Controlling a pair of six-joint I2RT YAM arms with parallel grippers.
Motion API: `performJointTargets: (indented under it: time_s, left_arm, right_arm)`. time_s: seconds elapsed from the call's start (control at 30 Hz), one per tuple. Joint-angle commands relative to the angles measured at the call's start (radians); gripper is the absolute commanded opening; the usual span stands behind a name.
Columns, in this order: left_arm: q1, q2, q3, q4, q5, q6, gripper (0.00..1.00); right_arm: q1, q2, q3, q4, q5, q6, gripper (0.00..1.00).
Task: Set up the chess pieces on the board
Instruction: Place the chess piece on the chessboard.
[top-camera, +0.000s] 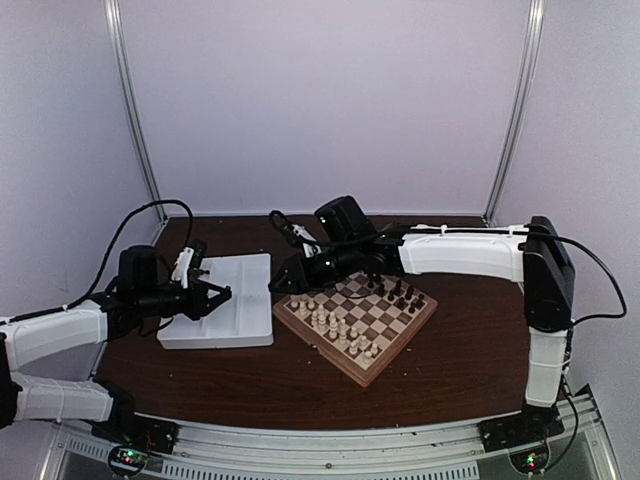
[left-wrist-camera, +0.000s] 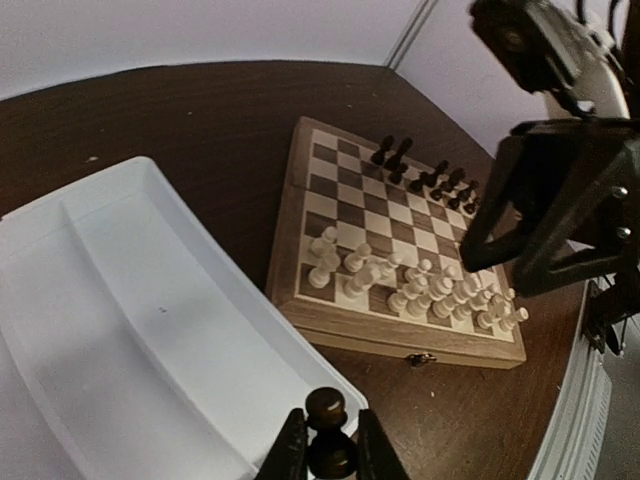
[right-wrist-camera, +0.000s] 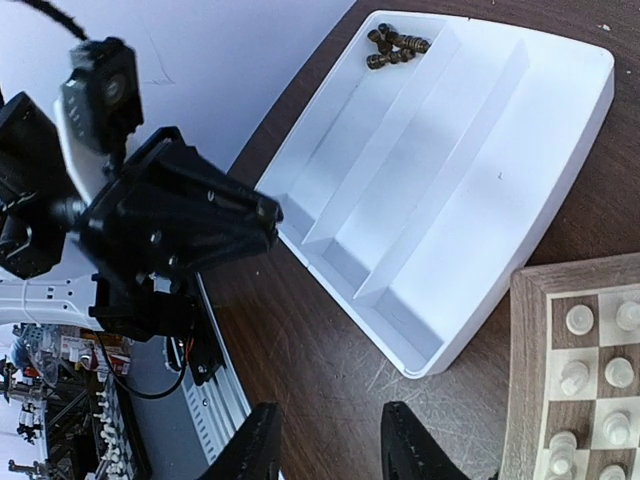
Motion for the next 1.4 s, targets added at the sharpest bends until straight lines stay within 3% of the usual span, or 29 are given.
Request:
performJointTargets:
  time_s: [0.0, 0.23, 0.87, 1.37]
  left_arm:
    - [-0.093, 0.005, 0.000, 0.147, 0.062, 0.086, 0.05]
    - [-0.206, 0.049, -0.033, 0.245, -0.023, 0.211, 0.07]
    - [-0.226, 0.066, -0.060, 0.328, 0.025, 0.372, 0.08]
    - [-0.232, 0.042, -0.079, 0.342, 0.045, 0.407, 0.08]
  right_arm:
    - [0.007, 0.038, 0.062, 0.097, -0.026, 0.125, 0.38]
    - [0.018, 0.034, 0.029, 0.138, -0.047, 0.162, 0.42]
    - [0.060, 0.082, 0.029, 0.222, -0.108, 0.244, 0.40]
    - [0.061, 0.127, 0.048, 0.222, -0.104, 0.265, 0.37]
